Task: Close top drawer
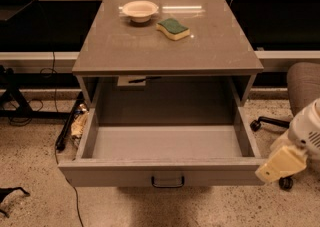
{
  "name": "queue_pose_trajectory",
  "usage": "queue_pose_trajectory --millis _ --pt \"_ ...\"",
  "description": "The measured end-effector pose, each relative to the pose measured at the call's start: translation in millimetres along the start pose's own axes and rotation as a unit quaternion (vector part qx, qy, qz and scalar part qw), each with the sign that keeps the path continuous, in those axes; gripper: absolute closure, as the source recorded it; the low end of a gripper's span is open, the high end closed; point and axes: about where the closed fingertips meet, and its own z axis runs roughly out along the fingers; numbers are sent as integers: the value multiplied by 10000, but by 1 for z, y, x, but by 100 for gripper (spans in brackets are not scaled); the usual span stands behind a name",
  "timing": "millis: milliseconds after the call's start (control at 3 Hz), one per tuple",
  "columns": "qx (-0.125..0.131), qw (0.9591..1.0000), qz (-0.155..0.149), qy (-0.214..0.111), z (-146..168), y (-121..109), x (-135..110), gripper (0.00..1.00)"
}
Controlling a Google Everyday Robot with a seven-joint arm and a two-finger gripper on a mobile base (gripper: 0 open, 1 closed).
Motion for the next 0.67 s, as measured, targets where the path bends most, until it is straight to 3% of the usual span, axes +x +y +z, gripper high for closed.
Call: queue_pose_trajectory --millis 667 --pt "-505 9956 759 198 103 22 49 89"
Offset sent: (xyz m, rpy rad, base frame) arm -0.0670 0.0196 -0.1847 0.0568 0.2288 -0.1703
